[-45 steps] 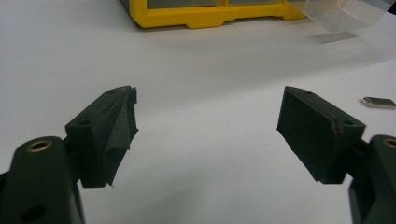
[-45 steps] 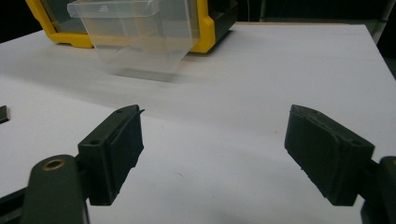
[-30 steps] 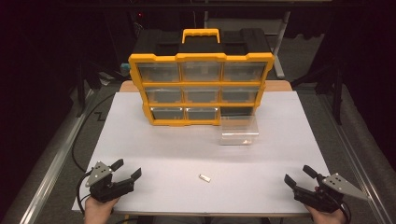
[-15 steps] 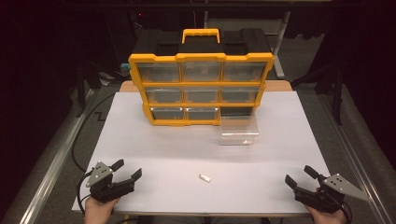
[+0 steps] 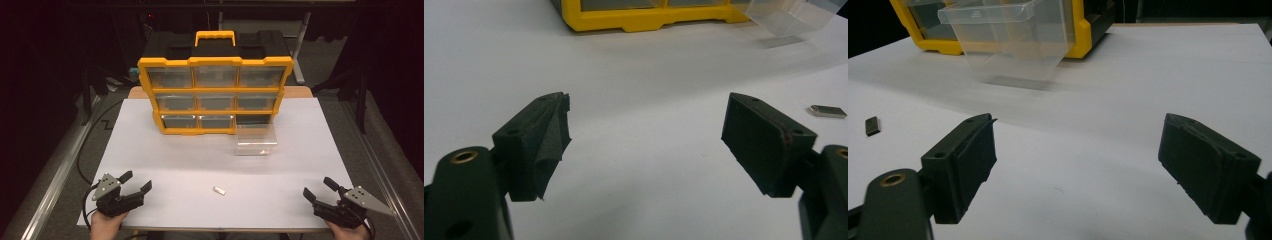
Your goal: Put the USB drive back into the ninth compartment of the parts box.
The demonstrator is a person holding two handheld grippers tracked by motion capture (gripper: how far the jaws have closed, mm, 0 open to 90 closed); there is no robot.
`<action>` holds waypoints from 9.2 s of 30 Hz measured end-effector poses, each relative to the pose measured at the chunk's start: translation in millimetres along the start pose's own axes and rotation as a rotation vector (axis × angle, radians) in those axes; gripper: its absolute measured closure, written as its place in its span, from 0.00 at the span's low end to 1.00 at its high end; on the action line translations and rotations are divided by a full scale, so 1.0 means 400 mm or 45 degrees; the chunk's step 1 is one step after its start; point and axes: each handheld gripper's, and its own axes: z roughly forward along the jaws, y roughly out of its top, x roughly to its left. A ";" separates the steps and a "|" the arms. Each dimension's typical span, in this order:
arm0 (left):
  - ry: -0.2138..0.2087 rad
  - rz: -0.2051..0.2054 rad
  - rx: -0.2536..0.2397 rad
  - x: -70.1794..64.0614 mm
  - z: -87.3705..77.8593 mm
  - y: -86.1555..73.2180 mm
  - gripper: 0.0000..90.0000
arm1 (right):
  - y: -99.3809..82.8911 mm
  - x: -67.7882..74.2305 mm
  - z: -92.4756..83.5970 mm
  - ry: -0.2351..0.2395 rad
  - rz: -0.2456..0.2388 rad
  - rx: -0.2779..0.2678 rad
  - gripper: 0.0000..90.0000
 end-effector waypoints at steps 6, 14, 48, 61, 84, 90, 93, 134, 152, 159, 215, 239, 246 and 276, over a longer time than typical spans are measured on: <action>0.004 0.001 -0.001 -0.001 0.000 0.000 0.22 | 0.004 0.010 0.007 0.016 0.004 -0.009 0.18; 0.005 0.000 -0.003 0.000 0.000 0.000 0.22 | 0.011 0.022 0.016 0.033 -0.008 -0.021 0.19; -0.004 -0.016 0.005 0.002 0.007 -0.001 0.22 | 0.030 0.075 0.091 0.143 -0.035 0.008 0.18; -0.009 -0.009 0.010 0.001 0.007 -0.001 0.22 | 0.041 0.113 0.126 0.198 -0.059 0.023 0.18; -0.013 -0.008 0.012 0.000 0.009 -0.001 0.22 | 0.049 0.156 0.174 0.265 -0.097 0.058 0.18; -0.014 -0.007 0.008 -0.001 0.009 -0.001 0.22 | 0.053 0.166 0.176 0.260 -0.160 0.030 0.17; -0.017 -0.005 0.009 -0.001 0.009 -0.001 0.22 | 0.054 0.166 0.180 0.289 -0.154 0.022 0.18; -0.019 0.004 0.005 -0.004 0.008 -0.002 0.22 | 0.077 0.273 0.292 0.458 -0.078 0.080 0.21; -0.018 0.006 0.000 -0.003 0.005 -0.002 0.22 | 0.100 0.357 0.365 0.542 -0.140 0.184 0.25; -0.019 -0.001 -0.002 -0.001 0.004 -0.002 0.22 | 0.124 0.398 0.391 0.559 -0.275 0.388 0.42; -0.017 0.018 0.002 -0.004 0.006 -0.003 0.23 | 0.180 0.496 0.448 0.482 -0.717 1.079 0.88; -0.015 0.000 0.004 0.001 0.006 -0.004 0.23 | 0.201 0.385 0.376 0.408 -0.574 1.003 0.88; -0.014 -0.001 0.003 0.001 0.006 -0.004 0.23 | 0.201 0.353 0.358 0.392 -0.534 0.989 0.88; -0.010 -0.004 0.004 0.002 0.006 -0.004 0.23 | 0.208 0.220 0.271 0.311 -0.332 0.860 0.88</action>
